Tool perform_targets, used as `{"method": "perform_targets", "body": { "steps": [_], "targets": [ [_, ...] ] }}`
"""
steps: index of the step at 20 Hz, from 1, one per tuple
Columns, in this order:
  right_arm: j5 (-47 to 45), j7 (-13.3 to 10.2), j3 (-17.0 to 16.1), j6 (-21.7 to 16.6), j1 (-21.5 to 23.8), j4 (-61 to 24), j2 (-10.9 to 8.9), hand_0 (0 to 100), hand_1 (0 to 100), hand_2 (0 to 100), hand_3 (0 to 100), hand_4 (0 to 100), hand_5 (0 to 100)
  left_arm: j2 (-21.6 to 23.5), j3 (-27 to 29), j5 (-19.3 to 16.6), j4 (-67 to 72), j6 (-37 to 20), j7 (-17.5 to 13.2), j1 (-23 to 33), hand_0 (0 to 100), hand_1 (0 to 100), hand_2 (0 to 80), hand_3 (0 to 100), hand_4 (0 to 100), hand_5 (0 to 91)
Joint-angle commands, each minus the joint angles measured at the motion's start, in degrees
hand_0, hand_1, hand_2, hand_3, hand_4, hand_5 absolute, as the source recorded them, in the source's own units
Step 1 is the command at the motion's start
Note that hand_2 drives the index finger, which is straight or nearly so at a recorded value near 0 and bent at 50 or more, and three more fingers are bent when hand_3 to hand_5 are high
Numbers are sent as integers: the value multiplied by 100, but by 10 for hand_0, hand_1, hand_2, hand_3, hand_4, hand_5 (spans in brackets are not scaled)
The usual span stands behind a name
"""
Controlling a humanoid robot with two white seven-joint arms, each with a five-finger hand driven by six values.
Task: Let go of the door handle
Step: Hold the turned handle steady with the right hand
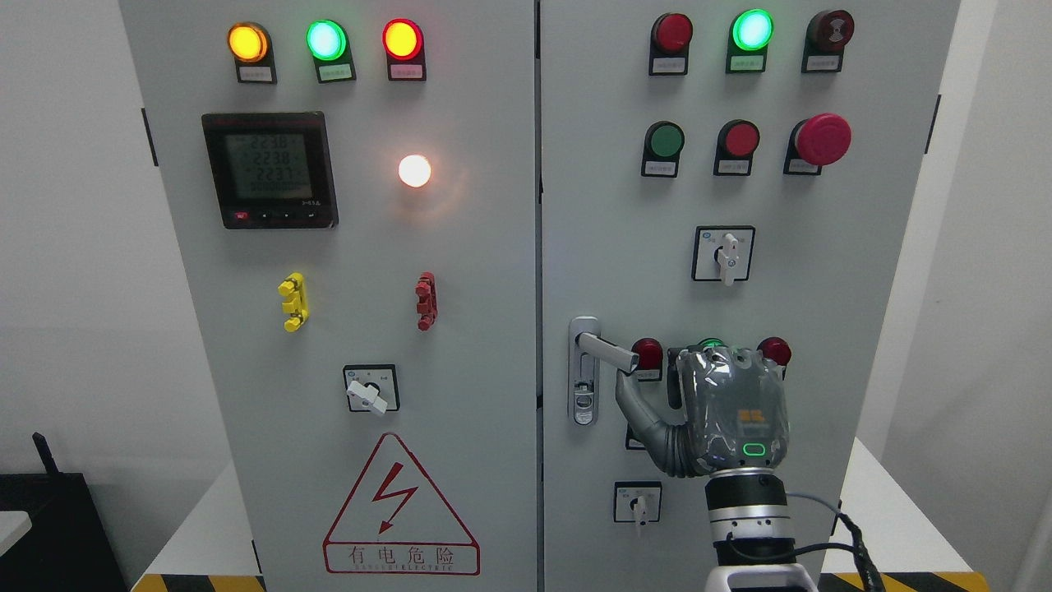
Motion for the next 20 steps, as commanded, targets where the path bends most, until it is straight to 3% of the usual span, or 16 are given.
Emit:
{"method": "perform_targets", "body": {
  "steps": [1, 20],
  "targets": [
    [1, 3, -55, -3, -42, 1, 0, 416, 78, 922, 1000, 915, 937, 0, 62, 0, 97, -4, -3, 0, 120, 389, 0, 0, 0, 0],
    [-16, -23, 15, -56, 98, -52, 0, 418, 78, 920, 1000, 915, 937, 0, 62, 0, 97, -4, -3, 0, 120, 389, 0, 0, 0, 0]
  ]
}}
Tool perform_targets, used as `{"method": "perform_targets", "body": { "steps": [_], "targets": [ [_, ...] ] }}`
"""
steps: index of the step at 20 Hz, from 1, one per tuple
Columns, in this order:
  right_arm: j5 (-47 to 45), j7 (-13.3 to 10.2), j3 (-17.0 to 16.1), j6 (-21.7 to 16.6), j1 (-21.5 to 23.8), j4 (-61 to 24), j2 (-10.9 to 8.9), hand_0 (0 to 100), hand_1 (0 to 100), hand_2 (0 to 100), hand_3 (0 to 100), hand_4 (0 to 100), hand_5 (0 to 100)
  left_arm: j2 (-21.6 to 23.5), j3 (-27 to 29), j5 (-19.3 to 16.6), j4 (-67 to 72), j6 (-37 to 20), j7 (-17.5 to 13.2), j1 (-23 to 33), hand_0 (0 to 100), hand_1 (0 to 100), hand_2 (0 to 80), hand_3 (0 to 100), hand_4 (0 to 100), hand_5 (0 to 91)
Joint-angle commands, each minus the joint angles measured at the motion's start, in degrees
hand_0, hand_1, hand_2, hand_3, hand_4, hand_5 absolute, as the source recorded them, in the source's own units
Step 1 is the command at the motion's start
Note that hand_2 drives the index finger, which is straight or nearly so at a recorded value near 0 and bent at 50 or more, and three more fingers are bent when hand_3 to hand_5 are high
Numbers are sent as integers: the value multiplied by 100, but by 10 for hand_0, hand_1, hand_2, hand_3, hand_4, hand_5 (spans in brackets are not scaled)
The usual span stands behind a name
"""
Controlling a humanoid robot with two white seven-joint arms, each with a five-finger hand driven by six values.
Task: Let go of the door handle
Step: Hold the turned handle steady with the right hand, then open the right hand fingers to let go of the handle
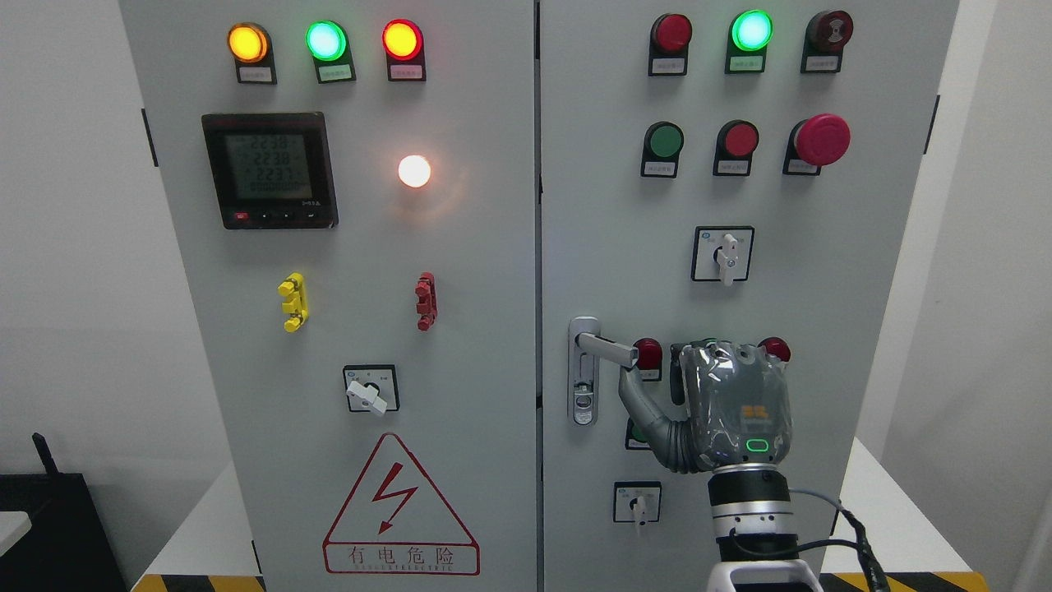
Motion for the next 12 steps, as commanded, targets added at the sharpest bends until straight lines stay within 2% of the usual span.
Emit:
{"method": "perform_targets", "body": {
  "steps": [1, 6, 12],
  "targets": [
    [-3, -13, 44, -23, 105, -40, 0, 418, 78, 920, 1000, 915, 937, 0, 62, 0, 97, 5, -3, 0, 120, 389, 0, 0, 0, 0],
    [-3, -22, 52, -32, 193, -198, 0, 419, 78, 919, 1000, 915, 937, 0, 62, 0, 97, 5, -3, 0, 120, 389, 0, 0, 0, 0],
    [-3, -75, 61, -155, 518, -479, -9, 420, 78, 916, 1000, 914, 936, 0, 62, 0, 97, -4, -3, 0, 120, 389, 0, 0, 0, 0]
  ]
}}
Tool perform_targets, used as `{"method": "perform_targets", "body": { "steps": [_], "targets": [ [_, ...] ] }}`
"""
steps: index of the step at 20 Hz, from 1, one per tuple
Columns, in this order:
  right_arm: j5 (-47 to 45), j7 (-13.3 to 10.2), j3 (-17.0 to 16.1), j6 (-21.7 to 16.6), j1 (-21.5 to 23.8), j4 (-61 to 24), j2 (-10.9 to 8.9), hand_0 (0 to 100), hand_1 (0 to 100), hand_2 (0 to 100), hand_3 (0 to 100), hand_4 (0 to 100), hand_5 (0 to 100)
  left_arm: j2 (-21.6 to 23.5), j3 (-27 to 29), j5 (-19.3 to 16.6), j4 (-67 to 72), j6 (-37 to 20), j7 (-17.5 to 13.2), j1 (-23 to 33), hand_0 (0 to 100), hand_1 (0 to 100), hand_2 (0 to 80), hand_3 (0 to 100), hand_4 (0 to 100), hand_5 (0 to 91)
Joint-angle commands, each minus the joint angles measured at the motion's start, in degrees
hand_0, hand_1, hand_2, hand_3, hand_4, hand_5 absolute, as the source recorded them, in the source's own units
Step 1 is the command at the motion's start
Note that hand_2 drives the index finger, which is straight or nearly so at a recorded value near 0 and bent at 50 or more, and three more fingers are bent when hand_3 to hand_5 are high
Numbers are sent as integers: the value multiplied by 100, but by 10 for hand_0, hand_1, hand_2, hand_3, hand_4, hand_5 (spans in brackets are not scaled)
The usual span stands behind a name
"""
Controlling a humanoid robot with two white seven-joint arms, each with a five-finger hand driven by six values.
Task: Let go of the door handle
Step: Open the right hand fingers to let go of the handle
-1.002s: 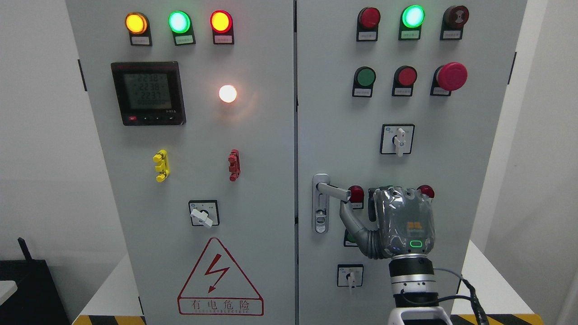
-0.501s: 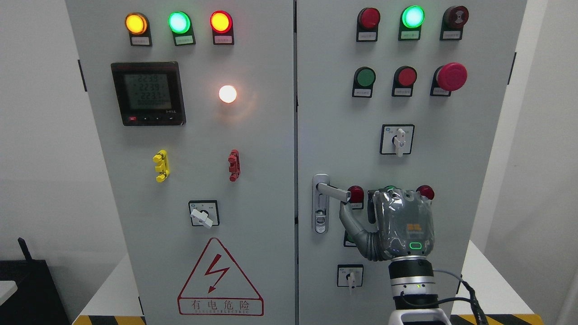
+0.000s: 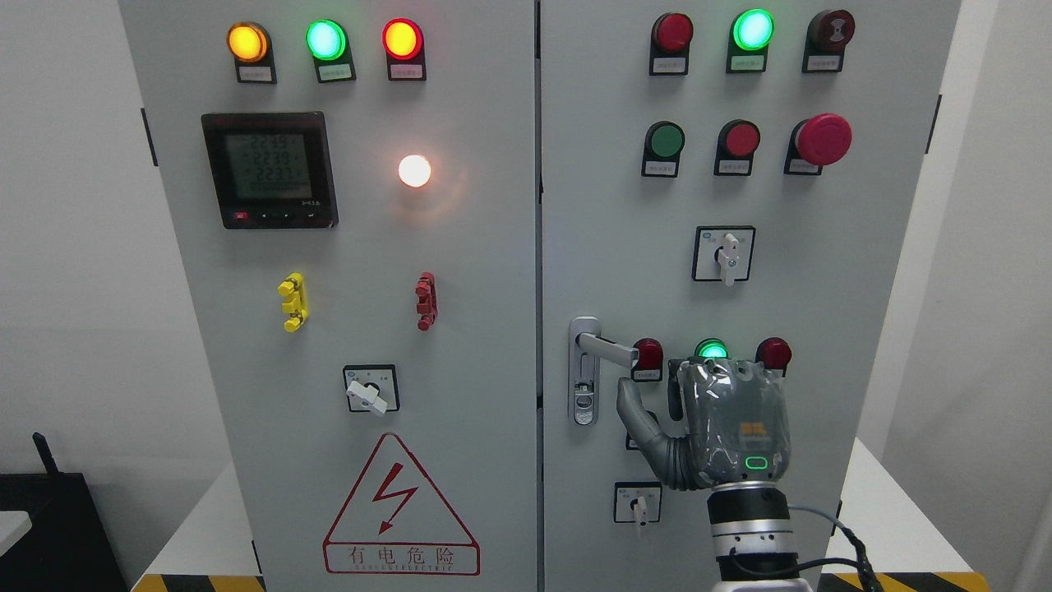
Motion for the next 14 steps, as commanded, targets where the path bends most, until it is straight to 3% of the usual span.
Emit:
{"method": "perform_targets", "body": {
  "steps": [1, 9, 14],
  "targets": [
    [0, -66, 19, -106, 293, -376, -7, 420, 78, 915, 1000, 913, 935, 0, 62, 0, 97, -4, -3, 0, 120, 389, 0, 0, 0, 0],
    [-123, -303, -34, -335, 830, -921, -200, 423, 75, 888, 1000, 903, 928, 0, 62, 0, 97, 5, -3, 0, 120, 389, 0, 0, 0, 0],
    [-377, -478, -43, -413, 839, -1132, -358, 426, 81, 854, 1000, 887, 919, 0, 62, 0, 97, 5, -3, 0, 120, 389, 0, 0, 0, 0]
  ]
}}
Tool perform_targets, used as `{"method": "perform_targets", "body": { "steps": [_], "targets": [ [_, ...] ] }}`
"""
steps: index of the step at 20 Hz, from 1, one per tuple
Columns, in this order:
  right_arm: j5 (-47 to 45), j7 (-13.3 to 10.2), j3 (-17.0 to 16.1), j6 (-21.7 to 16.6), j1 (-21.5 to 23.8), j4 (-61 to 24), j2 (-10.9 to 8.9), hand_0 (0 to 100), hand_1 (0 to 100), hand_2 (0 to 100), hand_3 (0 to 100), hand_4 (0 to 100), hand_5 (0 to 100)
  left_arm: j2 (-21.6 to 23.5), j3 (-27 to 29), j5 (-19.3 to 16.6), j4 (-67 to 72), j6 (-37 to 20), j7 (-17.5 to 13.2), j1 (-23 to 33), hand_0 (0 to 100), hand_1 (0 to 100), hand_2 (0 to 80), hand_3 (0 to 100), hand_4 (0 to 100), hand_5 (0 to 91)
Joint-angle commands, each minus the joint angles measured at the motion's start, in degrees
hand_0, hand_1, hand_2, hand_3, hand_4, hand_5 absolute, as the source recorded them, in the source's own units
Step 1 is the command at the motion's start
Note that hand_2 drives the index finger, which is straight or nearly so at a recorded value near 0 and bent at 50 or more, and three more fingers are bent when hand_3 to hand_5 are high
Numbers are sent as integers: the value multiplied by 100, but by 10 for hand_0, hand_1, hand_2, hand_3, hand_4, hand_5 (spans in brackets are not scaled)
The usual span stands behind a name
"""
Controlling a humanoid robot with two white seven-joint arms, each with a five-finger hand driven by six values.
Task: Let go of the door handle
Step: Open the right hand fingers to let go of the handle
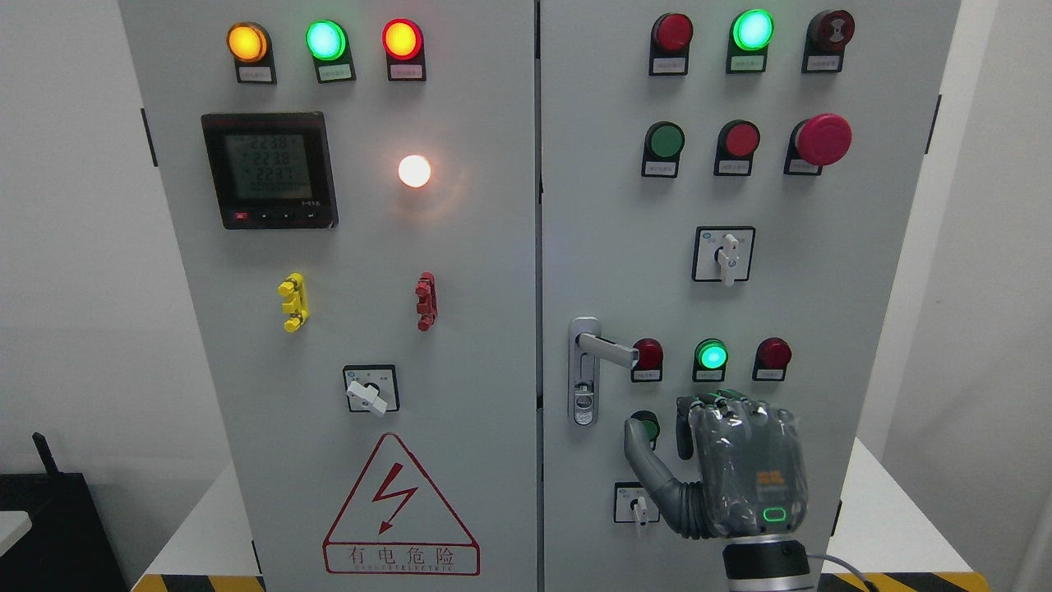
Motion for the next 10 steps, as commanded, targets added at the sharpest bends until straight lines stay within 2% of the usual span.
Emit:
{"method": "perform_targets", "body": {
  "steps": [1, 4, 6, 7, 9, 10],
  "targets": [
    [-241, -160, -29, -136, 152, -512, -210, 426, 82, 849, 1000, 886, 916, 0, 62, 0, 97, 5, -3, 0, 120, 389, 0, 0, 0, 0],
    [-338, -222, -38, -312, 143, -564, -210, 428, 88, 755, 1000, 831, 861, 0, 62, 0, 97, 5, -3, 0, 120, 389, 0, 0, 0, 0],
    [-347, -240, -46, -469, 134, -600, -210, 427, 93, 597, 852, 721, 708, 0, 62, 0, 97, 5, -3, 0, 120, 389, 0, 0, 0, 0],
    [-391, -240, -47, -566, 134, -635, -210, 427, 94, 574, 834, 709, 684, 0, 62, 0, 97, 5, -3, 0, 120, 389, 0, 0, 0, 0],
    [-645, -231, -73, -777, 134, -644, -297, 425, 99, 440, 723, 589, 502, 0, 62, 0, 97, 5, -3, 0, 120, 389, 0, 0, 0, 0],
    [-794, -213, -143, -865, 126, -644, -376, 425, 99, 434, 703, 579, 483, 0, 62, 0, 97, 5, -3, 0, 120, 389, 0, 0, 0, 0]
  ]
}}
